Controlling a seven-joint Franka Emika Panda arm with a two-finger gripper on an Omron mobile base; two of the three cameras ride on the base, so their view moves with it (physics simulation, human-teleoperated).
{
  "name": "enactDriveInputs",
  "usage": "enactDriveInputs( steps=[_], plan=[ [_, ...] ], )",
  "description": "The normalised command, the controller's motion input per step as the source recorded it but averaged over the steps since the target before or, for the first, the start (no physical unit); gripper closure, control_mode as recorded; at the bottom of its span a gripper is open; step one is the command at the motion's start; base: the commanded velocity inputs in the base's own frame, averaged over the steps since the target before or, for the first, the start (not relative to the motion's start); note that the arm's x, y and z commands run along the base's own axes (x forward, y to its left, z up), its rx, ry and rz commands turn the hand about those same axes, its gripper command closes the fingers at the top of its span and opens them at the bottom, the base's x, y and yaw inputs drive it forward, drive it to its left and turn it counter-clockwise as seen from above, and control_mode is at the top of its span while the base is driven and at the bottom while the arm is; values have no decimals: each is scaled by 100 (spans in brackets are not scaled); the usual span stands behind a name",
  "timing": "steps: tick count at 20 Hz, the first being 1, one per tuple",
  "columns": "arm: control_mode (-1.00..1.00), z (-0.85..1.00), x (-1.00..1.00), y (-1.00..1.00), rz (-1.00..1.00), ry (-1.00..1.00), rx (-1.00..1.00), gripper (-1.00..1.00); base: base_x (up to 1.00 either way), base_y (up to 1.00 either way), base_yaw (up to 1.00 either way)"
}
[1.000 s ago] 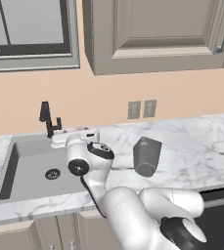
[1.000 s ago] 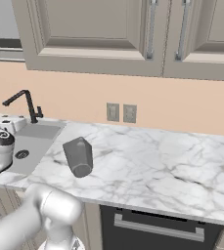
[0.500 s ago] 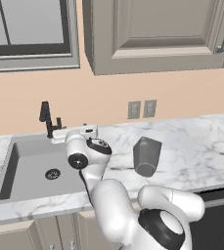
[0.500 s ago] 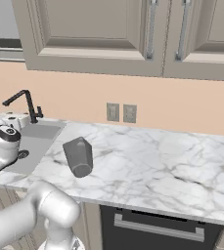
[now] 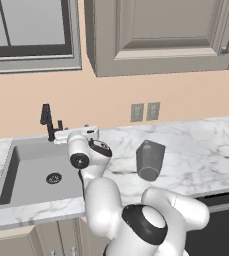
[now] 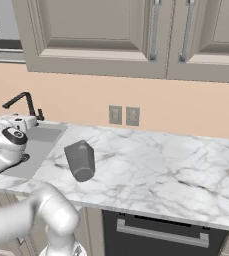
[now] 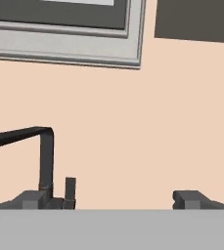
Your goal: Turn on the sink faucet and place the jug under the water for a few seconds to fill it up.
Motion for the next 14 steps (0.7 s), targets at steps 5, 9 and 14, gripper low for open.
enactDriveInputs(
  steps=[5, 9, 14],
  plan=[
    [-100, -16, 27, 0, 0, 0, 0, -100, 0, 0, 0],
    [-100, -10, 32, 0, 0, 0, 0, -100, 0, 0, 0],
    [-100, -3, 42, 0, 0, 0, 0, -100, 0, 0, 0]
  ],
)
